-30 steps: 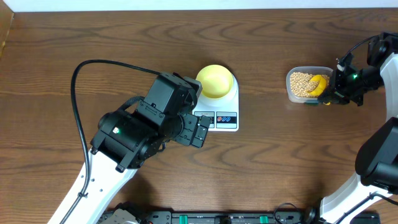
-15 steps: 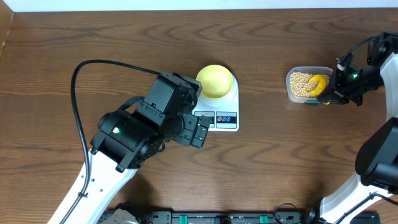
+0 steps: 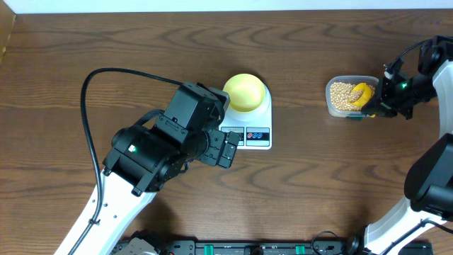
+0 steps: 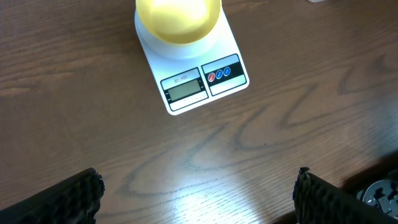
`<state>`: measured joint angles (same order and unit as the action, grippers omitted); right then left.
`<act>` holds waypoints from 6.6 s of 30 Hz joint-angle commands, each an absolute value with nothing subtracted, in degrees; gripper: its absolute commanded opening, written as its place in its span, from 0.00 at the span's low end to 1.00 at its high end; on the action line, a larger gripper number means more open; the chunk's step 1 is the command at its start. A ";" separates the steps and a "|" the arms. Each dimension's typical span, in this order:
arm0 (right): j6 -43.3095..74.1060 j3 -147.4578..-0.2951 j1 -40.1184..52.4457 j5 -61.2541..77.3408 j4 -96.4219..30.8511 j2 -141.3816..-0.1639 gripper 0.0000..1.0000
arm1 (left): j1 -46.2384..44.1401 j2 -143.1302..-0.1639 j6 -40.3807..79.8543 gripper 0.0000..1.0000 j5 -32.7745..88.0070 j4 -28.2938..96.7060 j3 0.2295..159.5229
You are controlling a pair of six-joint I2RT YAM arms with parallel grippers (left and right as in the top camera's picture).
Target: Scoop item into bowl and weigh 50g on scale
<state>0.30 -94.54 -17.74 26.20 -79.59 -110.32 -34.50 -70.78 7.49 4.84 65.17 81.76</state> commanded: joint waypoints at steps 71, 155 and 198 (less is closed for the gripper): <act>1.67 -95.68 -17.54 23.46 -78.87 -110.80 0.01 | -40.60 -103.11 -2.98 0.99 20.56 53.56 81.21; 1.65 -95.68 -17.52 23.49 -79.26 -110.80 0.01 | -40.58 -109.01 -6.83 1.00 12.80 30.74 70.22; 1.69 -95.68 -17.52 23.49 -78.81 -110.80 0.01 | -40.58 -110.37 -5.74 1.00 15.86 30.30 68.62</act>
